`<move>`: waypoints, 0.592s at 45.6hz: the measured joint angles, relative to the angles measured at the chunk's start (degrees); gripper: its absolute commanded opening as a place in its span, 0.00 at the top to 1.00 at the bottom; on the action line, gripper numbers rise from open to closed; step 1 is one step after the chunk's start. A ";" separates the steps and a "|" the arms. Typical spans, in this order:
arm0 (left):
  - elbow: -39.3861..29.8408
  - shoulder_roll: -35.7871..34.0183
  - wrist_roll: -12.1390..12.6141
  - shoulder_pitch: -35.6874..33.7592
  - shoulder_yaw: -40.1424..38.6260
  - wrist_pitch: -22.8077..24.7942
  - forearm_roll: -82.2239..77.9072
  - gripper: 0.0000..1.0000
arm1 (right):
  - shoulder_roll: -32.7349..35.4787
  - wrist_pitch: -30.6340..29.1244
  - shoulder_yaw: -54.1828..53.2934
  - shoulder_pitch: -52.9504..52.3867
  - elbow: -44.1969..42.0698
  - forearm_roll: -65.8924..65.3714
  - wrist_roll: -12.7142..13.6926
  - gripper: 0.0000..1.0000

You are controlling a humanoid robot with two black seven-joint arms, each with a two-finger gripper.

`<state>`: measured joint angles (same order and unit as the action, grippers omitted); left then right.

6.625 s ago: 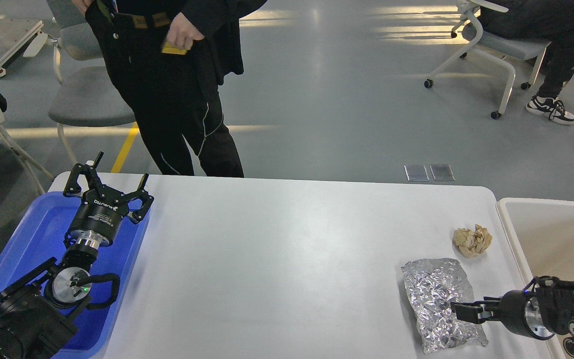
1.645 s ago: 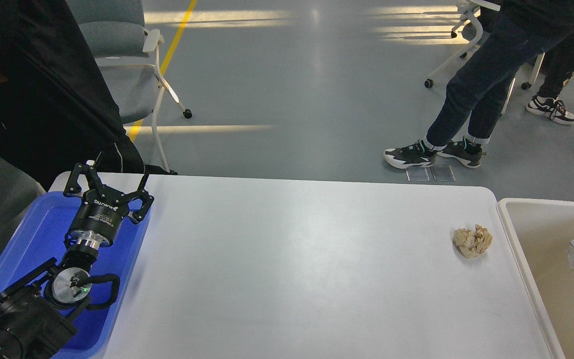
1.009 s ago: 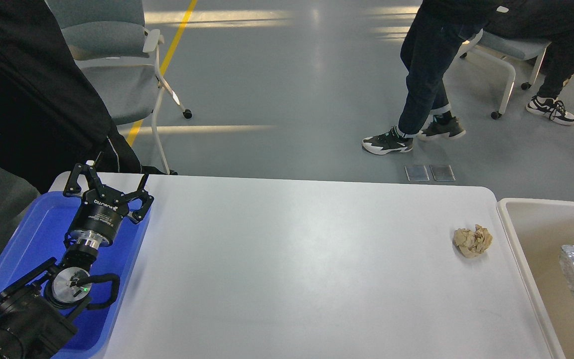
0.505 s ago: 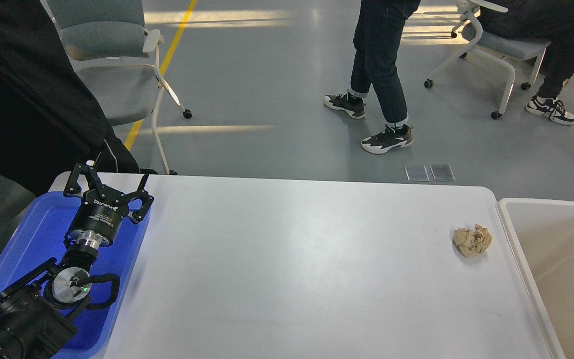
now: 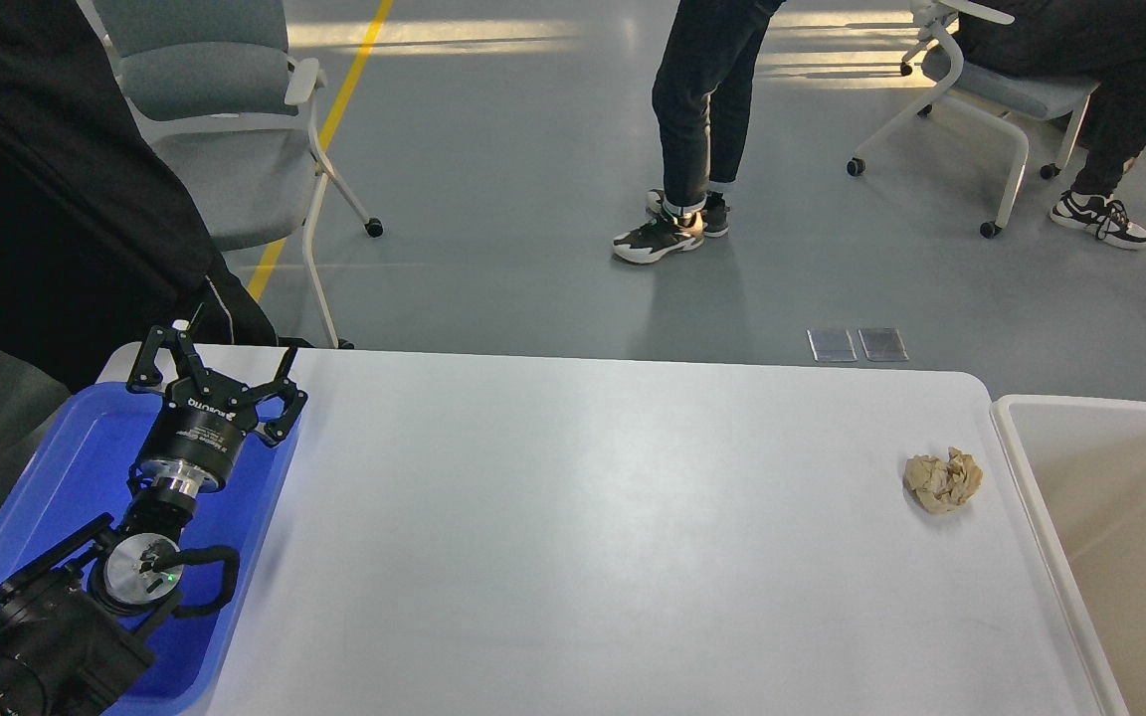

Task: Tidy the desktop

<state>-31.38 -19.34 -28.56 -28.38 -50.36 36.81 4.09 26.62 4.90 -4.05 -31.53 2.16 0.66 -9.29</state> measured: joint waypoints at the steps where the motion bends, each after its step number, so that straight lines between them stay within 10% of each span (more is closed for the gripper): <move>1: 0.00 0.00 0.00 0.00 0.00 0.00 0.00 0.00 | 0.06 -0.15 -0.18 -0.12 0.02 0.06 -0.11 0.00; 27: 0.01 0.00 0.00 -0.01 0.00 0.02 -0.04 0.00 | 6.26 -18.11 -12.28 -1.93 0.85 0.65 -11.37 0.00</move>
<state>-31.38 -19.34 -28.57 -28.39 -50.36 36.83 4.05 32.88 -13.22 -16.33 -33.46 3.00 1.30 -20.66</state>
